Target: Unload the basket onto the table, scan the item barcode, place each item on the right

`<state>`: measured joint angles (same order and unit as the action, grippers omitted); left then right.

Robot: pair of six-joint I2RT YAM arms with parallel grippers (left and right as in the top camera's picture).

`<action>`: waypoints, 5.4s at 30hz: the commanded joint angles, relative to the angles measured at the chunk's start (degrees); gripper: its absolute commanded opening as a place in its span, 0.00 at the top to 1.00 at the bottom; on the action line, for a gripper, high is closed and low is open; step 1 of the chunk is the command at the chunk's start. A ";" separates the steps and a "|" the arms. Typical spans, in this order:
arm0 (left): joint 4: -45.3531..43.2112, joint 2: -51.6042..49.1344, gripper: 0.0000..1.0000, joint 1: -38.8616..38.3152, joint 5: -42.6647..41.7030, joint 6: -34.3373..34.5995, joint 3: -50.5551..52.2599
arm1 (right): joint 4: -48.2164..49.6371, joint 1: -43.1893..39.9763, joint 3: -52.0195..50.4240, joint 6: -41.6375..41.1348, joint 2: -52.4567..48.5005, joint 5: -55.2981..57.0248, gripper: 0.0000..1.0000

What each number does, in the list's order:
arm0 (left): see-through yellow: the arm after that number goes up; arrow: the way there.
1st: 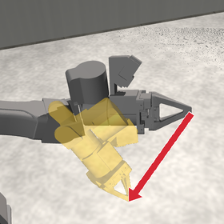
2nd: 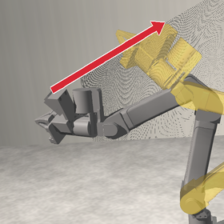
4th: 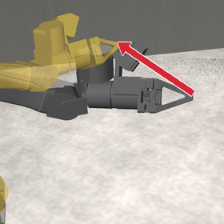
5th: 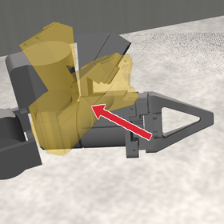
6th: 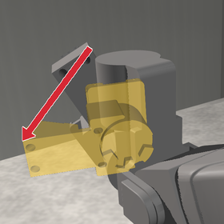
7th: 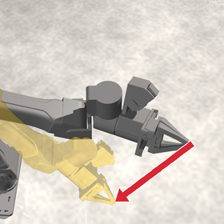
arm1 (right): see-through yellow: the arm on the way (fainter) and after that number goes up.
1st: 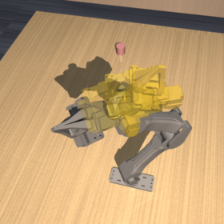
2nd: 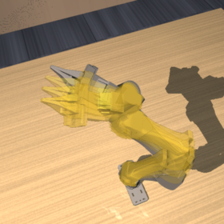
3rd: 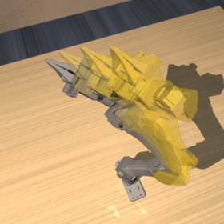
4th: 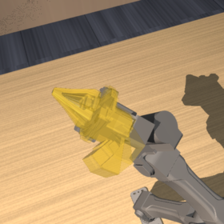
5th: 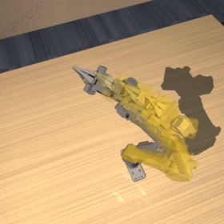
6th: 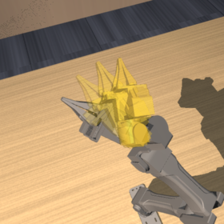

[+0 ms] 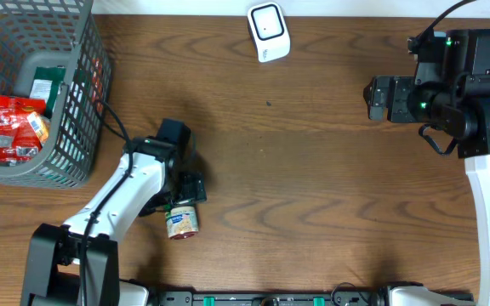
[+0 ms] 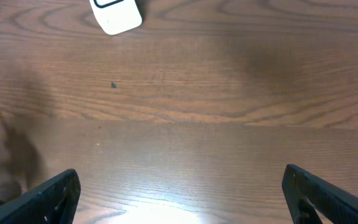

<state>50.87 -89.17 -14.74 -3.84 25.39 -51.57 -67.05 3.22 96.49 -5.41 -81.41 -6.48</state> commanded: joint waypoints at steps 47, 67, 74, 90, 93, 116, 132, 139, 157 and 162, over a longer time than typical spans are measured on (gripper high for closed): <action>-17.97 14.34 0.37 -0.13 1.81 -8.11 0.87 | -0.07 -0.24 0.79 0.35 -0.37 -0.24 0.01; -54.69 11.45 0.41 -8.37 0.00 -8.35 5.73 | -0.07 -0.24 0.79 0.35 -0.37 -0.24 0.01; -56.02 6.14 0.41 -8.37 -2.45 -8.44 5.73 | -0.07 -0.24 0.79 0.35 -0.37 -0.24 0.01; -71.23 -0.92 0.55 -15.02 -6.40 -21.05 5.73 | -0.07 -0.24 0.79 0.33 -0.37 -0.24 0.01; -74.60 -2.99 0.55 -17.53 -6.47 -24.72 5.73 | -0.07 -0.24 0.79 0.35 -0.37 -0.24 0.01; -82.53 -10.84 0.49 -22.97 -13.75 -25.35 6.43 | -0.07 -0.24 0.79 0.33 -0.37 -0.22 0.01; -80.06 -10.84 0.49 -23.12 -13.77 -25.33 6.88 | -0.07 -0.24 0.79 0.35 -0.37 -0.24 0.01; -80.06 -10.84 0.38 -23.12 -13.75 -24.65 6.88 | -0.07 -0.24 0.79 0.35 -0.37 -0.24 0.01; -80.30 -9.79 0.18 -23.10 -13.75 -24.70 6.88 | -0.07 -0.24 0.79 0.33 -0.37 -0.24 0.01; -81.07 -6.01 0.17 -23.10 -13.70 -24.72 6.88 | -0.07 -0.24 0.79 0.35 -0.37 -0.24 0.01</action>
<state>-29.10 -99.07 -37.67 -16.84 1.26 -44.60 -67.05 3.22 96.49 -5.41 -81.41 -6.48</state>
